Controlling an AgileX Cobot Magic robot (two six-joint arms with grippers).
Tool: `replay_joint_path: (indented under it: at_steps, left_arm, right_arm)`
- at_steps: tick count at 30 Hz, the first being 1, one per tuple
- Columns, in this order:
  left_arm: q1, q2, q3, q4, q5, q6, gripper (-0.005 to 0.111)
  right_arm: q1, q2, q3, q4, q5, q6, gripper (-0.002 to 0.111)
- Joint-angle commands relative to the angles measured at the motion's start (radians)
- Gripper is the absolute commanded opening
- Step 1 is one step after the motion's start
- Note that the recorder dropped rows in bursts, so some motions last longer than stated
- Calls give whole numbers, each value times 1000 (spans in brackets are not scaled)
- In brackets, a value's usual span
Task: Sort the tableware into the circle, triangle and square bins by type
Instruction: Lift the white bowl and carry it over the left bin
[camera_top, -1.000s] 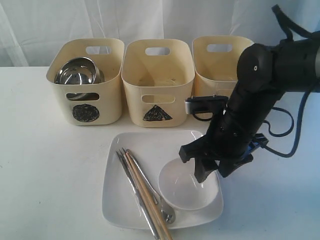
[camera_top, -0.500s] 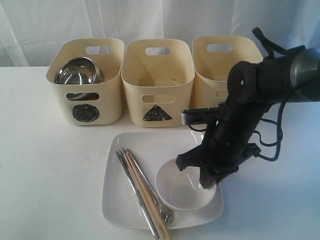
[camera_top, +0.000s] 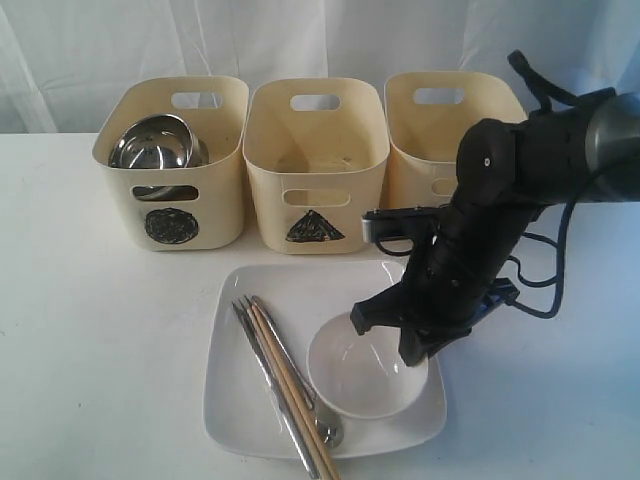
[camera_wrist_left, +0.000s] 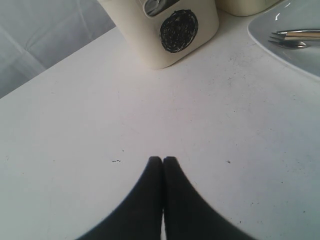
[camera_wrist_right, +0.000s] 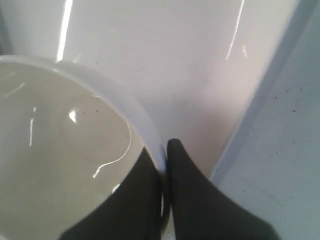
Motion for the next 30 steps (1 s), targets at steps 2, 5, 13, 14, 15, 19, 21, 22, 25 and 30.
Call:
replay_joint_path:
  at_steps: [2, 5, 13, 14, 15, 19, 21, 22, 25, 30]
  left_arm:
    - [-4, -5, 4, -3, -2, -2, 0]
    - [-4, -5, 4, -3, -2, -2, 0]
    - [-4, -5, 4, -3, -2, -2, 0]
    - [-4, -5, 4, -3, -2, -2, 0]
    - [-4, -5, 4, -3, -2, -2, 0]
    - [-4, -5, 4, -3, -2, -2, 0]
    - [-4, -5, 4, -3, -2, -2, 0]
    - [-4, -5, 4, -3, -2, -2, 0]
    - [-4, -5, 4, -3, -2, -2, 0]
    - [-4, -5, 4, -3, -2, -2, 0]
  right_arm:
    - [-3, -91, 0, -9, -36, -11, 0]
    - [-3, -156, 0, -9, -63, -11, 0]
    - [-3, -260, -54, 30, -216, -13, 0]
    - [-3, -260, -70, 43, -237, -15, 0]
    - [-3, -255, -98, 79, -294, -44, 0]
    - [1, -194, -177, 375, -427, -323, 0]
    - [9, -146, -228, 553, -437, -499, 0]
    - [10, -127, -245, 598, -437, -553, 0]
    - [20, -54, -304, 736, -458, -725, 0]
    - [20, 83, -439, 931, -445, -967, 0]
